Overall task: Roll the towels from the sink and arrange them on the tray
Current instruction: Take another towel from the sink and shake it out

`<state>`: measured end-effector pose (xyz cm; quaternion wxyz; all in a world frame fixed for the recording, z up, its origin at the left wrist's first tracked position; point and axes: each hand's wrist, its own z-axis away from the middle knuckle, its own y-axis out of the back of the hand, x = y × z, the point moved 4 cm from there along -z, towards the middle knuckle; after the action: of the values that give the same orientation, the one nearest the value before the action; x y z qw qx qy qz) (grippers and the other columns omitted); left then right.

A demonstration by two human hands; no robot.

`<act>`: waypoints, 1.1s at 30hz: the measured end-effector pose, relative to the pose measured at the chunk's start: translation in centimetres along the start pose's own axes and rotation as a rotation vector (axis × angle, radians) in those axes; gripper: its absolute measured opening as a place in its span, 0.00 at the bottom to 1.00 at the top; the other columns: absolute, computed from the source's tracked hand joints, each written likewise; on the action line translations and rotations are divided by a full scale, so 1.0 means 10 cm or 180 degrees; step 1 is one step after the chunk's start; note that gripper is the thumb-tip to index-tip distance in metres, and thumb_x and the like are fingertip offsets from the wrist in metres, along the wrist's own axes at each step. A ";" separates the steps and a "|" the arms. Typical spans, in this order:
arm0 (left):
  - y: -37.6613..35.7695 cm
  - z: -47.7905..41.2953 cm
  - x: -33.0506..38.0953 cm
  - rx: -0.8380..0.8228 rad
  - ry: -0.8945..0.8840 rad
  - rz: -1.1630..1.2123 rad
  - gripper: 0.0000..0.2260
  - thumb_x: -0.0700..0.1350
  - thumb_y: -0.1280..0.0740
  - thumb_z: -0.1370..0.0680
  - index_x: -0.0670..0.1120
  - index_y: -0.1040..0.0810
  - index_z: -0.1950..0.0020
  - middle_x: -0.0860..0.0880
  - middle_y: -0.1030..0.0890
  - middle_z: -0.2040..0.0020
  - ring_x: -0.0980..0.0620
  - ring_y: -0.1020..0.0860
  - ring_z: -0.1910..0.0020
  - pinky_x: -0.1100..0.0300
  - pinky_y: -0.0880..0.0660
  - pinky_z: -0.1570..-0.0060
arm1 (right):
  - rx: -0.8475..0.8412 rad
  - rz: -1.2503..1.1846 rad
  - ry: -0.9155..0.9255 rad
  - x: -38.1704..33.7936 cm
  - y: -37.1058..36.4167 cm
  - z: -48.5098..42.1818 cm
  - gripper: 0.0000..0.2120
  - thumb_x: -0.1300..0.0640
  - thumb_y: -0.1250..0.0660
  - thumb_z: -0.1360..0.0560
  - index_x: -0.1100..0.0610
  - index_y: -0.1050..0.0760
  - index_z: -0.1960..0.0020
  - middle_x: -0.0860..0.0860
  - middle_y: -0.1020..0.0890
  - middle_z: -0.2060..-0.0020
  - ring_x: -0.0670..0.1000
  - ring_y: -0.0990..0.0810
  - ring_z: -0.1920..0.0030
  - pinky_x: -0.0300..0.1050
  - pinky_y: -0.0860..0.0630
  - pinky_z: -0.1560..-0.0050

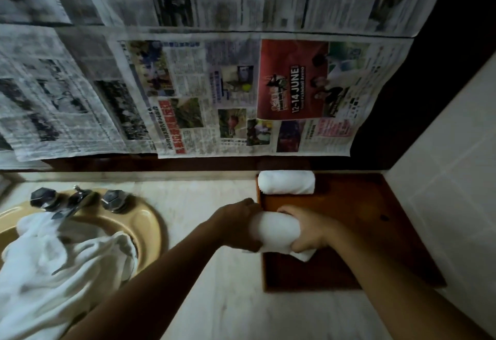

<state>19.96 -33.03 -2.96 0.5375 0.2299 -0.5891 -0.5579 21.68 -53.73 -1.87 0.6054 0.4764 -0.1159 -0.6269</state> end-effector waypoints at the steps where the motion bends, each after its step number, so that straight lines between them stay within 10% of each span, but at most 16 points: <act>1: 0.01 -0.16 0.00 0.0075 -0.0005 -0.0015 0.39 0.65 0.24 0.38 0.54 0.30 0.31 0.52 0.24 0.38 0.49 0.21 0.44 0.52 0.21 0.49 | 0.0143 0.0044 -0.0007 0.10 0.08 -0.06 0.44 0.50 0.23 0.41 0.33 0.38 0.30 0.43 0.28 0.35 0.49 0.26 0.37 0.52 0.21 0.41; 7: -0.04 -0.82 0.06 0.0679 -0.0086 -0.0401 0.37 0.62 0.24 0.36 0.52 0.33 0.33 0.51 0.26 0.39 0.46 0.21 0.46 0.50 0.22 0.55 | 0.1304 0.1268 0.0158 0.42 0.35 -0.35 0.46 0.47 0.26 0.34 0.41 0.47 0.23 0.43 0.33 0.29 0.53 0.37 0.30 0.53 0.29 0.34; 13: -0.34 -1.11 0.06 0.1199 -0.0160 -0.0864 0.34 0.55 0.26 0.35 0.47 0.31 0.32 0.46 0.25 0.39 0.43 0.23 0.46 0.49 0.23 0.50 | 0.1863 0.1585 0.0244 0.79 0.18 -0.66 0.44 0.57 0.20 0.42 0.50 0.32 0.28 0.52 0.25 0.35 0.59 0.29 0.40 0.57 0.25 0.47; 26: -0.73 -1.24 -0.05 0.1398 -0.0277 -0.1010 0.28 0.50 0.31 0.31 0.45 0.29 0.33 0.44 0.26 0.39 0.41 0.25 0.45 0.48 0.27 0.52 | 0.1735 0.1455 0.0094 1.10 -0.18 -0.94 0.38 0.59 0.27 0.37 0.50 0.32 0.28 0.54 0.25 0.31 0.62 0.28 0.38 0.58 0.34 0.49; 33: -0.74 -1.25 -0.02 0.1026 -0.0173 -0.0975 0.35 0.63 0.31 0.33 0.45 0.29 0.31 0.43 0.27 0.35 0.39 0.26 0.41 0.45 0.29 0.48 | 0.1351 0.1337 0.0135 1.14 -0.10 -0.92 0.41 0.38 0.34 0.35 0.47 0.38 0.24 0.52 0.34 0.26 0.61 0.32 0.31 0.64 0.31 0.42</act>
<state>28.72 -40.04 -12.25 0.3868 0.3845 -0.6431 -0.5376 29.94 -59.44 -12.54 0.6110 0.5709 -0.3277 -0.4397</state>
